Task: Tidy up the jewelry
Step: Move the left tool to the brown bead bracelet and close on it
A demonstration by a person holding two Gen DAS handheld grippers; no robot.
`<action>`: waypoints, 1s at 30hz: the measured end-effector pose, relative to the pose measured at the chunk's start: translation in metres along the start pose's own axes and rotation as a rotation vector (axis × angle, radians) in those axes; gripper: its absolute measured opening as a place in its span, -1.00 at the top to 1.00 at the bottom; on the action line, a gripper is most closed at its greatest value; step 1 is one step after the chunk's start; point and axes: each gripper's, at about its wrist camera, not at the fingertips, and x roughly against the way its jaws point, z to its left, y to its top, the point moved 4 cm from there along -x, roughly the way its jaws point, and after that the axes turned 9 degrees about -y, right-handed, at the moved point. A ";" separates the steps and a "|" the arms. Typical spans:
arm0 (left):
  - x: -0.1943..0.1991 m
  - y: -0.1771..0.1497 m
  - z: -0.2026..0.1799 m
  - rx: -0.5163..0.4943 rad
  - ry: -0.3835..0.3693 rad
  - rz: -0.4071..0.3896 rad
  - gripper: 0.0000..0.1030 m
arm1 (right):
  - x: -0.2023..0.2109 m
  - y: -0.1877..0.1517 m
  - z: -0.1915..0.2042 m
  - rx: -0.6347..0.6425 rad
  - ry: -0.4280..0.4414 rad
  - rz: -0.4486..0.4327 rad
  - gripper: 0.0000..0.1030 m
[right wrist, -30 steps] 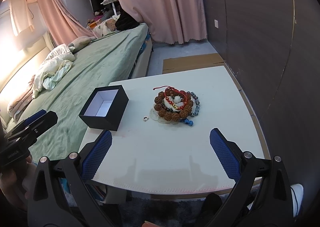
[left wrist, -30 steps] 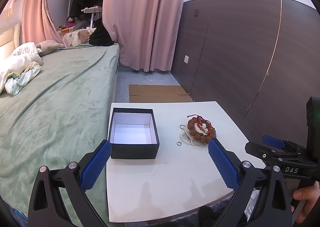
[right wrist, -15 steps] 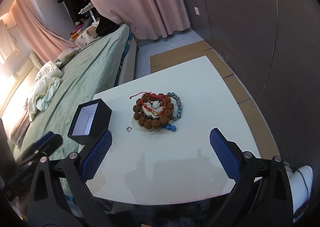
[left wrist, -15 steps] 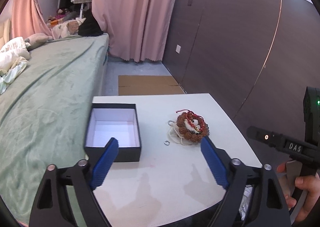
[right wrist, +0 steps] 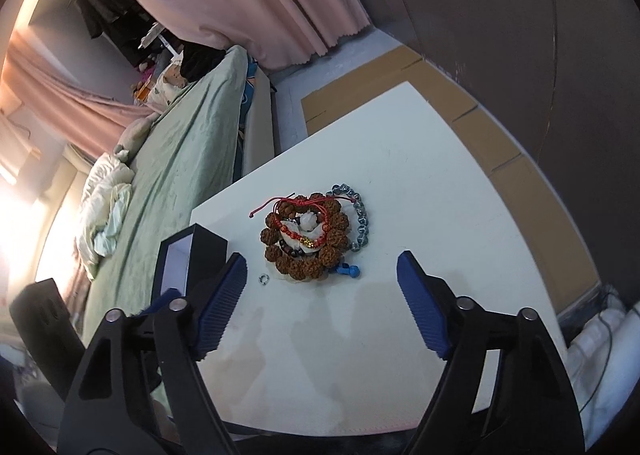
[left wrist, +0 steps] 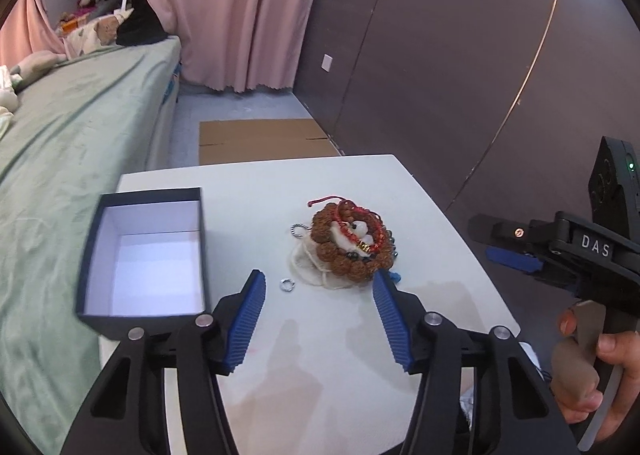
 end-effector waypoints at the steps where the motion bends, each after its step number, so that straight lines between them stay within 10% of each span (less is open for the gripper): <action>1: -0.005 0.001 0.001 0.007 -0.007 0.004 0.04 | -0.003 0.001 0.000 -0.009 0.006 0.007 -0.41; 17: -0.067 0.015 0.029 0.170 -0.084 0.070 0.36 | -0.058 0.021 -0.004 -0.156 0.108 0.141 0.24; 30: -0.090 0.019 0.040 0.207 -0.136 0.108 0.42 | -0.092 0.029 0.017 0.018 -0.113 0.117 0.30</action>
